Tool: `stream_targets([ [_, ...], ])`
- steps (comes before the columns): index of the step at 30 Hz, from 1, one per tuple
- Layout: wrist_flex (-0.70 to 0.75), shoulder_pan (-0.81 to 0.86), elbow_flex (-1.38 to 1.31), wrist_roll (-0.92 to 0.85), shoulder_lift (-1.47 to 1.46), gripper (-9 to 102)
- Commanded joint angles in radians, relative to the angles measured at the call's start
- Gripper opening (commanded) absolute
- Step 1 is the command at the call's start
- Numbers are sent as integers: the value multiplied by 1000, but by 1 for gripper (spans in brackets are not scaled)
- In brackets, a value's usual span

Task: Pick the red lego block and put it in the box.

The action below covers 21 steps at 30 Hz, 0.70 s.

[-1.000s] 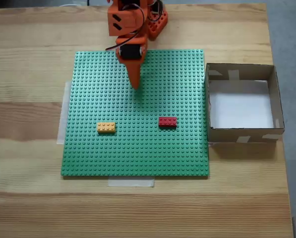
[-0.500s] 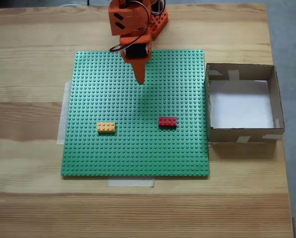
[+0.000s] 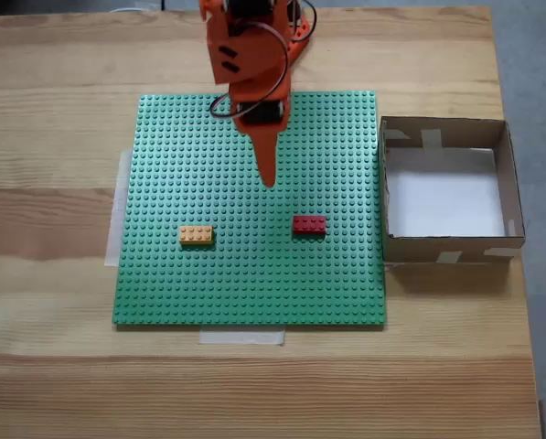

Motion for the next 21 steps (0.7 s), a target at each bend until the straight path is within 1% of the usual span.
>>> stream_targets([
  [1, 40, -12, -144, 5, -97, 33],
  [8, 63, -35, -298, -23, -250, 29],
  [13, 87, -60, -390, -78, -342, 28],
  [15, 107, -71, -448, -71, -408, 28],
  [21, 101, -91, -471, -48, -474, 27],
])
